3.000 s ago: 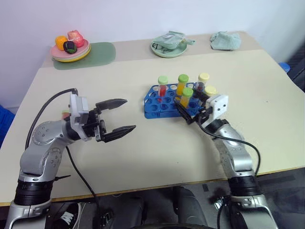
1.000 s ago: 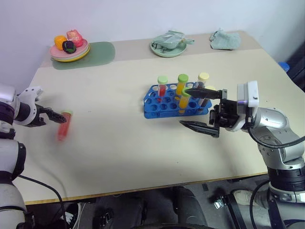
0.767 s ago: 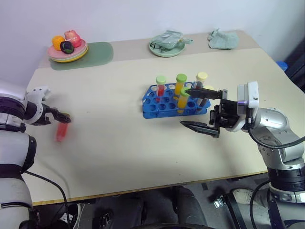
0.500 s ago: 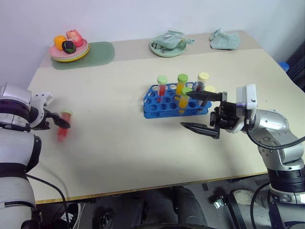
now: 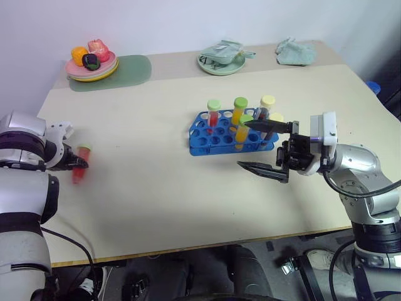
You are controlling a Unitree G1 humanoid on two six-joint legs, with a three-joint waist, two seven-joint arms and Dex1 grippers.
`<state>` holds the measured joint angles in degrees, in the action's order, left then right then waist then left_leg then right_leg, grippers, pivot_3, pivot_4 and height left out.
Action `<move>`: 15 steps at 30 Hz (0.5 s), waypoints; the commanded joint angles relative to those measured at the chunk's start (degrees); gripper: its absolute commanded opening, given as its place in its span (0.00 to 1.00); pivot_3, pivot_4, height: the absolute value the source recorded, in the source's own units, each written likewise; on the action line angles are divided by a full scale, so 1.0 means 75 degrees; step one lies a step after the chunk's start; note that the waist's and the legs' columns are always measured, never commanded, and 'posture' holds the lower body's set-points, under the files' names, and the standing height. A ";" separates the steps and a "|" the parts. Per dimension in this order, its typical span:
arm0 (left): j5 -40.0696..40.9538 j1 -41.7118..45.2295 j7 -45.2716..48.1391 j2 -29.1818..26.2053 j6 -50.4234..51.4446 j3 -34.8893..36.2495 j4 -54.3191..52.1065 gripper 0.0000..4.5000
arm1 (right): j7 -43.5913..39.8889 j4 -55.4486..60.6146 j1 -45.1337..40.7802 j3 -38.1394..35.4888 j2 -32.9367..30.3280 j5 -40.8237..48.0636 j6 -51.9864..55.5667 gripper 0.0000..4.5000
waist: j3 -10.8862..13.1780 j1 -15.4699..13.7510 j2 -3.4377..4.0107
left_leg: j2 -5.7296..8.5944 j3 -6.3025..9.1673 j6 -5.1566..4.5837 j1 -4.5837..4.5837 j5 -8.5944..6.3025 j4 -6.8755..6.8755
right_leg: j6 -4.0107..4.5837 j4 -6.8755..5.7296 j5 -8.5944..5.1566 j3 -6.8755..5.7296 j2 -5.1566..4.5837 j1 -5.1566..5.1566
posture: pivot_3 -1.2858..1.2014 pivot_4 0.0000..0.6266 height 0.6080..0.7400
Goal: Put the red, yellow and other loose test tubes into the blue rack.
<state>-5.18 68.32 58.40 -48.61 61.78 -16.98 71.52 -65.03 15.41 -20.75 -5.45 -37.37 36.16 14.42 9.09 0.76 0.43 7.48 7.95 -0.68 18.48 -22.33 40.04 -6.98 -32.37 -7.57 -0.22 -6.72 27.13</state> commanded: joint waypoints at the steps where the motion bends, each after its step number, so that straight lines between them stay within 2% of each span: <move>1: -0.0092 0.0053 -0.0007 -0.0021 -0.0080 0.0186 -0.0008 0.16 | -0.0023 0.0061 0.0017 -0.0208 -0.0070 0.0004 -0.0174 1.00 | 0.0000 0.0001 0.0000 | 0.0000 0.0000 0.0000 0.0000 0.0000 0.0000 | 0.0000 0.0000 0.0000 0.0000 0.0000 0.0000 | 0.52 0.24 1.00; 4: -0.0044 0.0042 -0.0526 -0.0105 -0.0718 0.0525 -0.0280 0.16 | -0.0018 0.0071 0.0076 -0.0237 -0.0078 -0.0011 -0.0215 1.00 | 0.0000 -0.0010 -0.0001 | -0.0004 0.0002 0.0000 0.0000 0.0000 0.0001 | 0.0000 -0.0003 0.0000 0.0000 0.0000 0.0000 | 0.52 0.24 1.00; 7: 0.0072 -0.0268 -0.0712 -0.0155 -0.1820 0.0856 -0.1425 0.16 | 0.0010 0.0020 0.0155 -0.0321 -0.0127 -0.0077 -0.0287 1.00 | -0.0002 -0.0019 -0.0007 | -0.0011 0.0003 0.0000 0.0001 0.0000 0.0005 | 0.0000 -0.0004 0.0000 0.0000 -0.0005 0.0000 | 0.52 0.24 1.00; 9: 0.0498 -0.0875 -0.0909 -0.0130 -0.2640 0.1510 -0.2729 0.16 | 0.0050 -0.0016 0.0185 -0.0392 -0.0157 -0.0109 -0.0308 1.00 | -0.0003 -0.0014 -0.0006 | -0.0011 0.0003 0.0000 0.0006 0.0000 0.0009 | 0.0000 -0.0008 0.0001 0.0000 -0.0009 0.0002 | 0.52 0.24 1.00; 12: 0.1288 -0.1694 -0.1316 0.0056 -0.2510 0.2732 -0.4382 0.16 | 0.0093 -0.0070 0.0192 -0.0484 -0.0164 -0.0151 -0.0350 1.00 | -0.0003 0.0002 -0.0006 | -0.0015 0.0001 0.0000 0.0014 0.0000 0.0008 | 0.0000 -0.0007 0.0001 0.0000 -0.0010 0.0012 | 0.52 0.24 1.00; 13: 0.1785 -0.1978 -0.1494 0.0288 -0.2454 0.3406 -0.4906 0.16 | 0.0099 -0.0074 0.0201 -0.0490 -0.0159 -0.0183 -0.0370 1.00 | -0.0003 0.0003 -0.0007 | -0.0016 -0.0002 0.0000 0.0012 0.0000 0.0005 | 0.0000 -0.0006 0.0001 0.0000 -0.0010 0.0015 | 0.52 0.24 1.00; 15: 0.2317 -0.2566 -0.1683 0.0643 -0.3090 0.4139 -0.5829 0.16 | 0.0106 -0.0077 0.0207 -0.0488 -0.0150 -0.0220 -0.0389 1.00 | -0.0004 0.0018 -0.0005 | -0.0019 -0.0002 0.0001 0.0010 0.0000 0.0004 | 0.0000 -0.0007 0.0001 -0.0001 -0.0008 0.0015 | 0.52 0.24 1.00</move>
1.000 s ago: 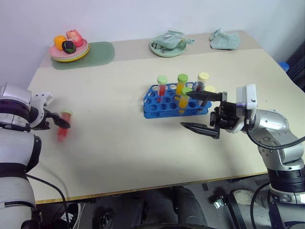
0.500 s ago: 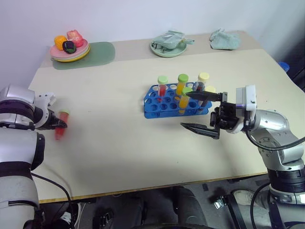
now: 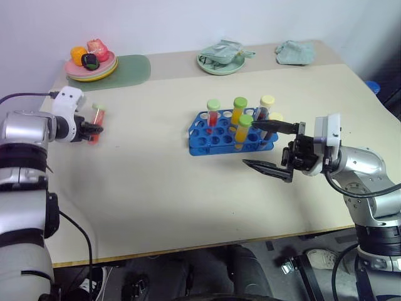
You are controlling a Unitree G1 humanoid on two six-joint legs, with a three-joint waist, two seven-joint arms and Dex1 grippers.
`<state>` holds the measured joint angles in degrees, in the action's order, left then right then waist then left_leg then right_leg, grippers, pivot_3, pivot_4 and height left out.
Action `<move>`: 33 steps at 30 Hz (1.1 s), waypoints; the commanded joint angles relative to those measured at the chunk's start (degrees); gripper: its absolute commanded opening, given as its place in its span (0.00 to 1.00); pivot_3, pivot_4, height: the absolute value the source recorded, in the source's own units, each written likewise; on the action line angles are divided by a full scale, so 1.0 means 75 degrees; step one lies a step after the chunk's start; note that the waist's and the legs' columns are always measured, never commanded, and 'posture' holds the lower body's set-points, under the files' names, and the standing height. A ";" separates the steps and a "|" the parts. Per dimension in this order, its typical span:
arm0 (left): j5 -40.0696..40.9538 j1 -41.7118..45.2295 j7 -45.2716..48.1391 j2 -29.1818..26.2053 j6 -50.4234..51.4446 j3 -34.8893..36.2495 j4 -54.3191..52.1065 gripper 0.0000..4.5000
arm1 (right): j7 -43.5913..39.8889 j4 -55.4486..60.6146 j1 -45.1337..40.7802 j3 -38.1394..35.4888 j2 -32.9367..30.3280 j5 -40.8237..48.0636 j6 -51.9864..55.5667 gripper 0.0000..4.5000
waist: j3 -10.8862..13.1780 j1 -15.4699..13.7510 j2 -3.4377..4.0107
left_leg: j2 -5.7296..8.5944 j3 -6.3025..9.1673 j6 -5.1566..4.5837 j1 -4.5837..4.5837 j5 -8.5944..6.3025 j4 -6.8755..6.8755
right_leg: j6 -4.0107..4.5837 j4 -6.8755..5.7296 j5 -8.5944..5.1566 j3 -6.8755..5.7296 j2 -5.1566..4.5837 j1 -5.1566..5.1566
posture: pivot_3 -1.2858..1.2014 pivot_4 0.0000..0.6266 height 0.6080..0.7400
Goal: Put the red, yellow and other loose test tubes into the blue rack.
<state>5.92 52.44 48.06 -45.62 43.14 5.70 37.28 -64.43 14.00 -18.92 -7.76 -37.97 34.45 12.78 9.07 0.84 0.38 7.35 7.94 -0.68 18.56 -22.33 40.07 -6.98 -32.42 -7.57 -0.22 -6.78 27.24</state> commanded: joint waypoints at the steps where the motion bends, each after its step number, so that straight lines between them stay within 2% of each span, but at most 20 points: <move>1: 0.1204 -0.0730 -0.0165 0.0521 -0.1127 0.1450 -0.1748 0.16 | 0.0040 0.0121 -0.0040 -0.0181 -0.0070 0.0008 -0.0167 1.00 | -0.0001 0.0005 0.0001 | -0.0002 0.0000 0.0000 -0.0001 0.0000 0.0000 | 0.0000 0.0001 0.0000 0.0000 0.0000 0.0000 | 0.52 0.24 1.00; 5: 0.2190 -0.1622 -0.0063 0.1712 -0.2775 0.2077 -0.3658 0.16 | 0.0125 -0.0065 -0.0134 -0.0284 -0.0118 -0.0068 -0.0204 1.00 | -0.0002 -0.0049 -0.0004 | -0.0002 -0.0003 0.0000 0.0001 0.0000 0.0006 | 0.0004 0.0011 0.0004 -0.0002 -0.0004 -0.0008 | 0.52 0.24 1.00; 8: 0.2353 -0.2096 0.0102 0.2172 -0.3823 0.1967 -0.4242 0.16 | 0.0183 -0.0096 -0.0090 -0.0342 -0.0156 -0.0085 -0.0217 1.00 | -0.0003 -0.0034 -0.0005 | -0.0002 -0.0005 0.0000 -0.0002 0.0000 0.0010 | 0.0010 0.0016 0.0009 -0.0004 -0.0004 -0.0012 | 0.52 0.24 1.00; 11: 0.2353 -0.2487 0.0081 0.3104 -0.5177 0.1536 -0.4542 0.16 | 0.0269 -0.0004 0.0206 -0.0464 -0.0187 -0.0101 -0.0246 1.00 | -0.0013 -0.0072 0.0007 | -0.0004 -0.0010 0.0000 -0.0010 0.0000 0.0005 | 0.0012 0.0018 0.0010 -0.0003 -0.0004 -0.0018 | 0.52 0.24 1.00; 16: 0.1677 -0.2475 0.0352 0.4127 -0.7553 0.0530 -0.3650 0.16 | 0.0469 0.0157 0.0448 -0.0619 -0.0263 -0.0131 -0.0193 1.00 | -0.0014 -0.0220 0.0002 | -0.0003 -0.0022 -0.0001 -0.0016 0.0000 0.0013 | 0.0017 0.0030 0.0016 -0.0001 -0.0005 -0.0032 | 0.52 0.24 1.00; 22: 0.1098 -0.2006 0.0170 0.5009 -0.9325 -0.0176 -0.1922 0.16 | 0.0710 0.0449 0.0554 -0.0697 -0.0318 -0.0060 -0.0042 1.00 | -0.0015 -0.0242 0.0001 | -0.0004 -0.0022 -0.0002 -0.0022 0.0000 0.0016 | 0.0016 0.0038 0.0018 -0.0001 -0.0005 -0.0041 | 0.52 0.24 1.00; 27: 0.0565 -0.1763 -0.0143 0.5517 -1.0338 -0.0614 -0.0610 0.16 | 0.0873 0.0703 0.0744 -0.0827 -0.0382 -0.0025 0.0103 1.00 | -0.0015 -0.0231 0.0000 | -0.0003 -0.0021 -0.0005 -0.0023 -0.0001 0.0017 | 0.0010 0.0041 0.0022 -0.0001 -0.0005 -0.0050 | 0.52 0.24 1.00; 33: -0.0005 -0.1780 -0.0606 0.5819 -1.1010 -0.1066 0.0251 0.16 | 0.0971 0.0915 0.0914 -0.0986 -0.0493 0.0060 0.0274 1.00 | -0.0015 -0.0228 0.0000 | -0.0007 -0.0022 -0.0005 -0.0026 -0.0001 0.0014 | 0.0010 0.0043 0.0022 -0.0001 -0.0003 -0.0050 | 0.52 0.24 1.00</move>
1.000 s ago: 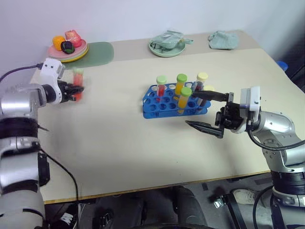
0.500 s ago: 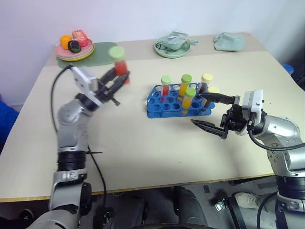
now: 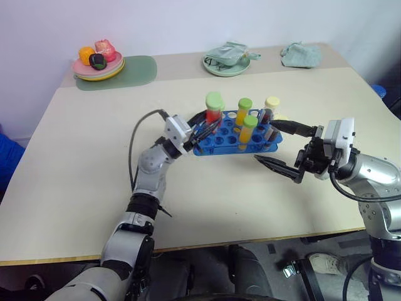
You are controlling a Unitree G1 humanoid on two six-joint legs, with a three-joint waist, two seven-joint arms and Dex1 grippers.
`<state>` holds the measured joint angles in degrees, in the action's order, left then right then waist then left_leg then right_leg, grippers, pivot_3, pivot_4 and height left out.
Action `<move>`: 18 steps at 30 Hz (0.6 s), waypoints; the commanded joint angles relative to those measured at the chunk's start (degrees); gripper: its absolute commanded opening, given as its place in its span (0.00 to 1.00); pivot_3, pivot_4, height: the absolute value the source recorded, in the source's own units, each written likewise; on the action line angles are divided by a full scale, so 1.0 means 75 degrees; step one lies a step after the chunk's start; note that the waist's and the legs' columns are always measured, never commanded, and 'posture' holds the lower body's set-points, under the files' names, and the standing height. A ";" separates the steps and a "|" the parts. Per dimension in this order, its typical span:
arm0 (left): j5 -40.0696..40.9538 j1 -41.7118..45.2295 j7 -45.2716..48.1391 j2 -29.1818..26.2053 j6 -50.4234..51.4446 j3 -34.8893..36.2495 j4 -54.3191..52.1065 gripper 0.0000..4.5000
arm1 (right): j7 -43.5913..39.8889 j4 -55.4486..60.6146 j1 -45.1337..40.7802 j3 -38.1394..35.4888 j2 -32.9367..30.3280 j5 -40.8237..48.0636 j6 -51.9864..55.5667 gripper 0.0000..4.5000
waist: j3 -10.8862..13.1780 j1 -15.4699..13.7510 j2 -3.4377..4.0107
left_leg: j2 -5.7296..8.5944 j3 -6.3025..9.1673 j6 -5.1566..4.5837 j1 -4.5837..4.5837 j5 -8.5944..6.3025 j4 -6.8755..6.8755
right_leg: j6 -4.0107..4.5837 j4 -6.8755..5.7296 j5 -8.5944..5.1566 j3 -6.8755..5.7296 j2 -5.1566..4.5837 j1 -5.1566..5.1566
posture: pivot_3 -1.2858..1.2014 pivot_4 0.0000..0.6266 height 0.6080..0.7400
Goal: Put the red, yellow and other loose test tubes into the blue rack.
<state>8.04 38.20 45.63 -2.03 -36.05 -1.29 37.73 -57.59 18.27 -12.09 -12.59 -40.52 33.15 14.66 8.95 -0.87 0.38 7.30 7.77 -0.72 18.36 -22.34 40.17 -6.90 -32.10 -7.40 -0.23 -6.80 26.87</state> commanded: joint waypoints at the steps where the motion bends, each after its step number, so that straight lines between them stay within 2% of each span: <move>1: -0.0391 0.0115 -0.0330 0.0009 -0.0545 -0.0210 0.0307 0.16 | 0.0067 0.0365 0.0027 -0.0368 -0.0176 0.0255 0.0048 1.00 | 0.0000 -0.0001 0.0000 | 0.0000 0.0000 0.0000 0.0000 0.0000 0.0000 | 0.0000 0.0000 0.0000 0.0000 0.0000 0.0000 | 0.52 0.24 1.00; 10: -0.0882 0.0574 -0.1306 0.0246 -0.0922 -0.0343 0.1319 0.16 | 0.0165 0.0605 0.0093 -0.0462 -0.0331 0.0436 0.0390 1.00 | 0.0000 -0.0024 0.0000 | 0.0001 0.0001 -0.0002 -0.0002 -0.0001 0.0001 | -0.0002 0.0001 0.0001 0.0000 0.0000 -0.0006 | 0.52 0.24 1.00; 18: -0.0631 0.0557 -0.1271 0.0544 -0.0806 -0.0326 0.1465 0.16 | 0.0276 0.0755 0.0098 -0.0547 -0.0430 0.0536 0.0598 1.00 | 0.0000 -0.0020 -0.0001 | 0.0001 0.0001 -0.0002 -0.0002 -0.0001 0.0001 | -0.0003 0.0001 0.0002 0.0000 0.0000 -0.0006 | 0.52 0.24 1.00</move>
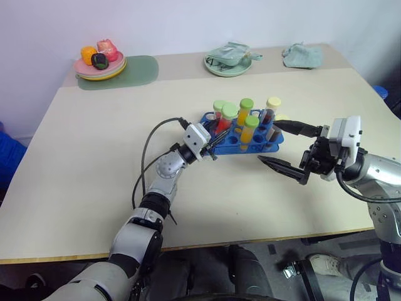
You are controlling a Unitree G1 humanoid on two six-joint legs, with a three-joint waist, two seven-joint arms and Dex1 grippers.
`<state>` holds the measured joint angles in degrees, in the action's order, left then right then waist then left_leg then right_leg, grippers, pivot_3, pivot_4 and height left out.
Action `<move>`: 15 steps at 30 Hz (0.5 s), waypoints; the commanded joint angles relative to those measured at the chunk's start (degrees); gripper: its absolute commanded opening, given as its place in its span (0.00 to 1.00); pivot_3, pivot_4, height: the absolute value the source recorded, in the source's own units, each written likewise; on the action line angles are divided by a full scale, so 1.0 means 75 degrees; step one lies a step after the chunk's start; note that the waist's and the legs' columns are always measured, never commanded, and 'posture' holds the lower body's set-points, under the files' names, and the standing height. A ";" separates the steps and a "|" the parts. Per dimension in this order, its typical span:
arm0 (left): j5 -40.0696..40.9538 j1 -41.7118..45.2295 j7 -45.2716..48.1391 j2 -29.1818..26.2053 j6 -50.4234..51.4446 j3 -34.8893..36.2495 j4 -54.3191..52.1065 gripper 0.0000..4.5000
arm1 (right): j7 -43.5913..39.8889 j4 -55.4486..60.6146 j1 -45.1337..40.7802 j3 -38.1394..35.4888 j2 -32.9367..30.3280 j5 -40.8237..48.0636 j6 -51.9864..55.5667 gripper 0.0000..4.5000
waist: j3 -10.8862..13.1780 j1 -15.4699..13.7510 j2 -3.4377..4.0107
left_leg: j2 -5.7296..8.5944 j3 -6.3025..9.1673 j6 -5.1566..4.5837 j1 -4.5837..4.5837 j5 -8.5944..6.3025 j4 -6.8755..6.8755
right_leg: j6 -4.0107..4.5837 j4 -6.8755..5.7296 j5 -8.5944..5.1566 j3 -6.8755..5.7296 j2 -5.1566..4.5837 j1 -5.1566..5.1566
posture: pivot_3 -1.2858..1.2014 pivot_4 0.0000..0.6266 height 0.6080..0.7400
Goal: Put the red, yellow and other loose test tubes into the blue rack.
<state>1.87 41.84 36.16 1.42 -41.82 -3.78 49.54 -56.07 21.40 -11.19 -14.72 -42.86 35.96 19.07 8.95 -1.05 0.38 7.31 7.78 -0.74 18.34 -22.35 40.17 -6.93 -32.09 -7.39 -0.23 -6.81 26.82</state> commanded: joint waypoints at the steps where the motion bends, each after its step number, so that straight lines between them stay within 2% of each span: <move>1: 0.0254 0.0042 0.0030 0.0112 0.0038 0.0027 -0.0132 0.16 | 0.0086 0.0351 -0.0013 -0.0271 -0.0128 0.0166 0.0021 1.00 | 0.0000 0.0006 0.0000 | 0.0000 0.0000 0.0000 0.0000 0.0000 0.0000 | 0.0000 0.0000 0.0000 0.0000 0.0000 0.0000 | 0.52 0.24 1.00; 15: 0.0257 -0.0386 -0.0055 0.0078 0.0447 -0.0067 -0.0369 0.16 | 0.0091 0.0323 0.0130 -0.0314 -0.0239 0.0149 0.0012 1.00 | 0.0000 0.0005 0.0000 | 0.0000 0.0000 0.0000 -0.0001 0.0000 0.0000 | 0.0000 0.0000 0.0000 0.0000 0.0000 -0.0001 | 0.52 0.24 1.00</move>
<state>3.08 39.41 35.39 1.73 -38.92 -3.78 48.41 -55.41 22.36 -9.91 -15.23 -43.80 36.32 19.62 8.95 -1.01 0.38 7.30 7.79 -0.74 18.34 -22.35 40.17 -6.93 -32.08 -7.39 -0.23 -6.80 26.81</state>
